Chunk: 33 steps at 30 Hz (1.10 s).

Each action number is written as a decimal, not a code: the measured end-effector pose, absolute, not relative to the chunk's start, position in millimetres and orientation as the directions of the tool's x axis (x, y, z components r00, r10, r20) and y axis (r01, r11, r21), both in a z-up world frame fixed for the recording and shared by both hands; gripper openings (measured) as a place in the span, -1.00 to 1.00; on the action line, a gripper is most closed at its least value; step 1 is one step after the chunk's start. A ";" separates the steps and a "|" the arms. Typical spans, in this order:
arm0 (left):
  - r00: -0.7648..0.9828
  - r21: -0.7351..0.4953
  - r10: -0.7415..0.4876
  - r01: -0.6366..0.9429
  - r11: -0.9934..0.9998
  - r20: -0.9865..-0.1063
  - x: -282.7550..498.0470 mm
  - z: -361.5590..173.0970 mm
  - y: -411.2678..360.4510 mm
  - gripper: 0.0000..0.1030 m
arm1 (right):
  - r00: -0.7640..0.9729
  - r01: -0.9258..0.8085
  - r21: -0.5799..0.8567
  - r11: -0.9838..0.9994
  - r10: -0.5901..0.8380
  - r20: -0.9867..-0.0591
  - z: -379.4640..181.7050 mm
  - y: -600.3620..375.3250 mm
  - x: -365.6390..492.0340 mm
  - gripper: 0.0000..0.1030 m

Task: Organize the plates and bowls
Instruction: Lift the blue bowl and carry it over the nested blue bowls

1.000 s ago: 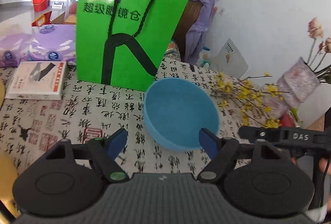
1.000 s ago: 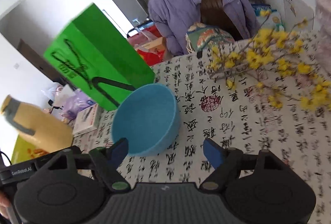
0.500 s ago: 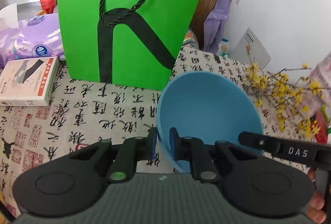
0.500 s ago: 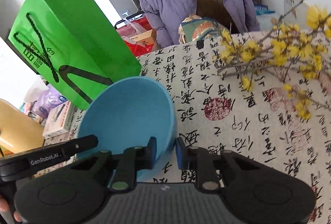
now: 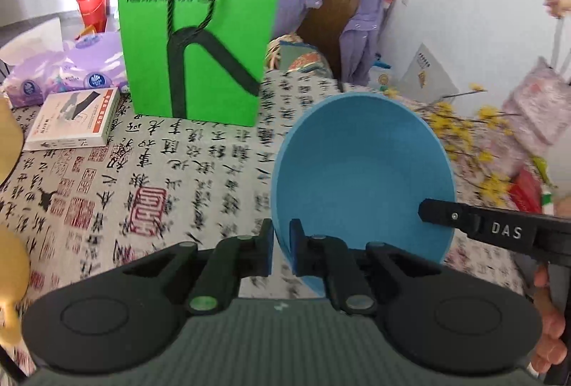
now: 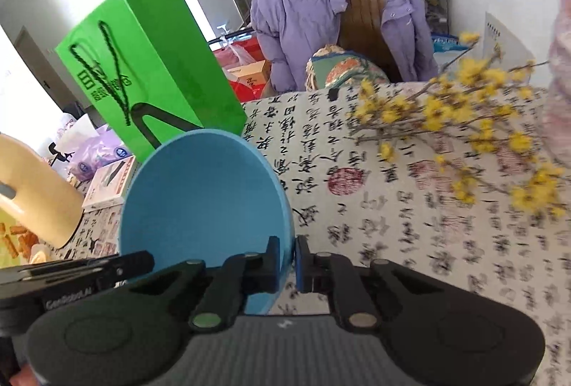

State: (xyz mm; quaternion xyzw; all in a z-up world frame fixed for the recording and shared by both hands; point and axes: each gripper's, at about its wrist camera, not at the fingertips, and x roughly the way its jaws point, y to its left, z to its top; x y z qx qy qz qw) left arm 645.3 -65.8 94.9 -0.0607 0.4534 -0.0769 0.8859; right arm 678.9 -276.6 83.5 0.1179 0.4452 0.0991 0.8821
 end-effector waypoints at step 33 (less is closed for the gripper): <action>0.737 -0.272 -0.268 0.118 0.955 -0.621 255.1 114.0 -119.2 -0.82 | 0.733 -0.169 0.187 0.968 0.251 -0.633 133.0 -343.1 284.1 -0.84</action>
